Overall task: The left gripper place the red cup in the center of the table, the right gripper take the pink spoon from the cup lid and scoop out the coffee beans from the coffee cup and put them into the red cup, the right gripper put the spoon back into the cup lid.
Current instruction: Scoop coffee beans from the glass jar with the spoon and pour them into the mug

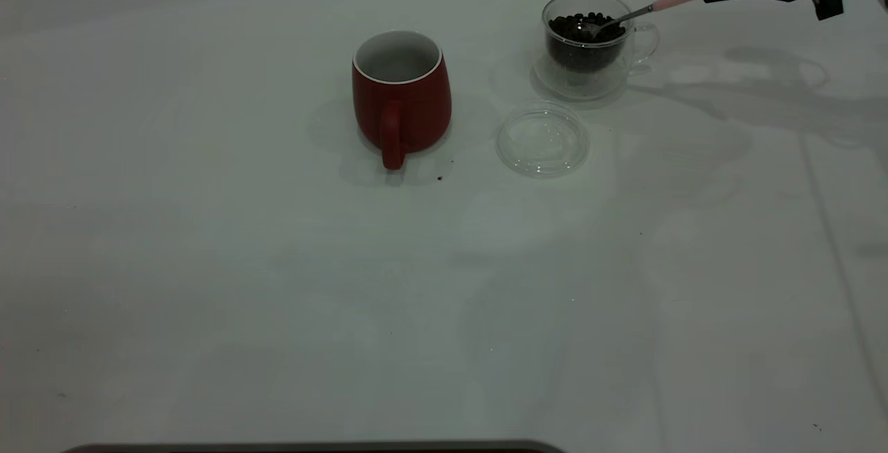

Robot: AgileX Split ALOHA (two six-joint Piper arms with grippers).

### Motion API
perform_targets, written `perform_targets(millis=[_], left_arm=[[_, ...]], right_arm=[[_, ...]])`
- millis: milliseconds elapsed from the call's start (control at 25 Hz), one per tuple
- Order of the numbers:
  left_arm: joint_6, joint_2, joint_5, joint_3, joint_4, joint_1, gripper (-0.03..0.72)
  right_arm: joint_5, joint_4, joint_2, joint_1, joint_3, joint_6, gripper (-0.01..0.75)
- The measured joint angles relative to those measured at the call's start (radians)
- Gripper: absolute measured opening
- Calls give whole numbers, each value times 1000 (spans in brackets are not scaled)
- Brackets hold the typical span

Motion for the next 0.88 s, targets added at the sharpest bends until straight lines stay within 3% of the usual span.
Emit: perform_targets(millis=[320,880], left_arm=[[0,0,0,0,0,0,588],[0,0,0,0,0,0,588]], right_arm=[[44,27,13,-5,0,33,112],[163,169,107,-85,0,-2,112]])
